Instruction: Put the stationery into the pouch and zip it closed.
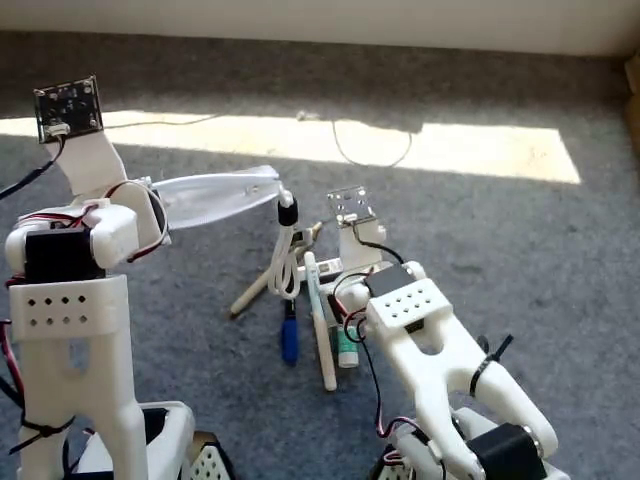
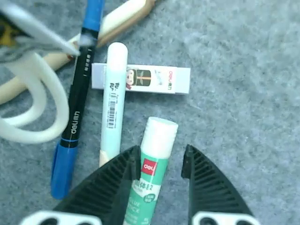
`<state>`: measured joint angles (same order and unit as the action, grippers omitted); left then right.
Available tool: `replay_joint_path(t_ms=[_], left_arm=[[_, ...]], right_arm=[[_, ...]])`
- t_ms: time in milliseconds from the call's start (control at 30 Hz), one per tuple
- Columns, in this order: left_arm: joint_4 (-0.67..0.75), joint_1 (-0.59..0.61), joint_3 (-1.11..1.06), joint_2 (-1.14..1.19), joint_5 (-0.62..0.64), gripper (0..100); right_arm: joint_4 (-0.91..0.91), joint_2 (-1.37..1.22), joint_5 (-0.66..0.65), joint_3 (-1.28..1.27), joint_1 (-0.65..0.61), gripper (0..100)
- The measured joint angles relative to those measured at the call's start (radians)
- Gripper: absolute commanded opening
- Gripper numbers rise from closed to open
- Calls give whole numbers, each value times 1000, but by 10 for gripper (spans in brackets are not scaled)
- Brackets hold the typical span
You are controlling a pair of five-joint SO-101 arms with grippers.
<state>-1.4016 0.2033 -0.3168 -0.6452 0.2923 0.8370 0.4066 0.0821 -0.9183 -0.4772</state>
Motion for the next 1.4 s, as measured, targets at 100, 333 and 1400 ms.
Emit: replay_joint_path(t_ms=[100, 333, 1400], left_arm=[[0, 0, 0, 0, 0, 7], [0, 0, 0, 0, 0, 7], [0, 0, 0, 0, 0, 7]], right_arm=[[-5, -32, 0, 0, 0, 149], [-11, -124, 0, 8, -3, 149], [117, -135, 0, 140, 2, 5]])
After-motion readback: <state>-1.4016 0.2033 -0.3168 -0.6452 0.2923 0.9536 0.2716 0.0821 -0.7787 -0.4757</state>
